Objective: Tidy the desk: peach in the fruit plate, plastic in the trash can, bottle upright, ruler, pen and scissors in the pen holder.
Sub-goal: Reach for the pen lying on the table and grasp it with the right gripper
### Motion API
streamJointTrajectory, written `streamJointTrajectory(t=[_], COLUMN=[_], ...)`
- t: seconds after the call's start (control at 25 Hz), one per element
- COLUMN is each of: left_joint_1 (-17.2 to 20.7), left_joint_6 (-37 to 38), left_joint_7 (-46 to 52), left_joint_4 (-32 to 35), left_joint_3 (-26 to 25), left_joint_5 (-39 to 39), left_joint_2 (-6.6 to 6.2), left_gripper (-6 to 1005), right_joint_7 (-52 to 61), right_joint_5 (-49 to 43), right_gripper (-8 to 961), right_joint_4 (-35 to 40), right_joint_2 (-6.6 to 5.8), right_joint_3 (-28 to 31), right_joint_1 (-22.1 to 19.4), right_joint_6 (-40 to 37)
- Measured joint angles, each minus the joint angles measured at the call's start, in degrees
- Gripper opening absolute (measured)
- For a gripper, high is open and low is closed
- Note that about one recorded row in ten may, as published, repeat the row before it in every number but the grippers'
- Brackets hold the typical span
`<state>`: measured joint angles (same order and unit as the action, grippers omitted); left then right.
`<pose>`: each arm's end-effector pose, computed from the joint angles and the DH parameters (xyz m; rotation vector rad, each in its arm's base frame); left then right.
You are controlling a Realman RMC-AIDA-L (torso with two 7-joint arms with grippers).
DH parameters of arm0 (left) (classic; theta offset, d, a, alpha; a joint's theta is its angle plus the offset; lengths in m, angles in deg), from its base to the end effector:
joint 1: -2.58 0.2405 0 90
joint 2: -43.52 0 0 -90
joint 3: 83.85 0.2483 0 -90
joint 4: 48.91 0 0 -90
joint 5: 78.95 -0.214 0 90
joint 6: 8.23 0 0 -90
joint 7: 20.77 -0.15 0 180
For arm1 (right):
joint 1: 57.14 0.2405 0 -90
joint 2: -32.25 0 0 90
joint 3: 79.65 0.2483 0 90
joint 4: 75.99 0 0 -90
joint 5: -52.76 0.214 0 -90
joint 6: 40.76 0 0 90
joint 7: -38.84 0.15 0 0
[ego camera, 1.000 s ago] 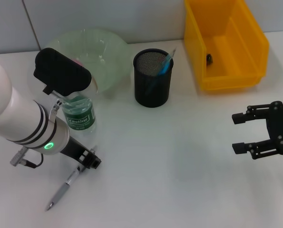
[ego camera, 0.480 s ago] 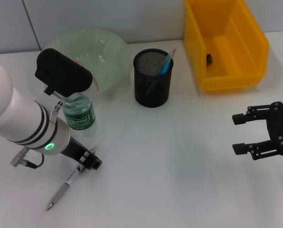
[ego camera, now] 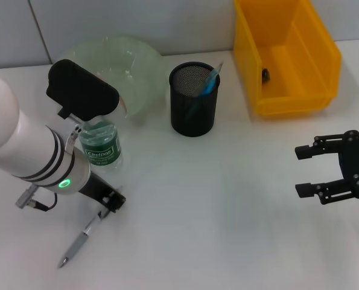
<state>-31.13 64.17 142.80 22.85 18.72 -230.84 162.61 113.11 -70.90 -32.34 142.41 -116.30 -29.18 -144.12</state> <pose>-0.1779 0.3437 -0.0747 -2.5025 -0.8720 0.5816 0.2897 0.3082 0.0720 -2.8914 0.3990 0.4374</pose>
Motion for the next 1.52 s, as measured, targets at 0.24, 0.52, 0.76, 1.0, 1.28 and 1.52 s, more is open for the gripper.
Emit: streamJointTrajectory(t=[0.24,0.52,0.76,1.0,1.28,1.52], left_joint_1=[-0.6,-0.9,-1.4,-1.5,-1.1,-1.1], left_joint_6=[-0.2,-0.1,0.4,0.5,0.8,1.2], left_joint_7=[-0.8,-1.4,-2.1,-2.5,-2.7,-2.7], left_joint_4=[-1.0,-1.2,-1.2,-1.1,1.2,1.5], left_joint_3=[-0.2,-0.3,-1.5,-1.6,-1.7,-1.7], left_joint_5=[0.2,0.7,2.1,2.6,3.2,3.2], left_joint_2=[0.00,0.00,0.00,0.00,0.00,0.00], left_gripper=[251,138,125,115,107,48], right_joint_7=[0.0,0.1,0.1,0.1,0.1,0.1], right_joint_5=[0.0,0.0,0.0,0.0,0.0,0.0], right_gripper=[785,785,785,785,785,785], right_joint_4=[0.1,0.3,0.3,0.4,0.5,0.7], right_joint_2=[0.04,0.05,0.06,0.06,0.06,0.06], right_joint_3=[0.0,0.0,0.1,0.0,0.3,0.4], right_joint_1=[-0.2,-0.4,-0.5,-0.5,-0.5,-0.4], right_joint_6=[-0.1,-0.1,-0.1,-0.1,-0.1,0.1])
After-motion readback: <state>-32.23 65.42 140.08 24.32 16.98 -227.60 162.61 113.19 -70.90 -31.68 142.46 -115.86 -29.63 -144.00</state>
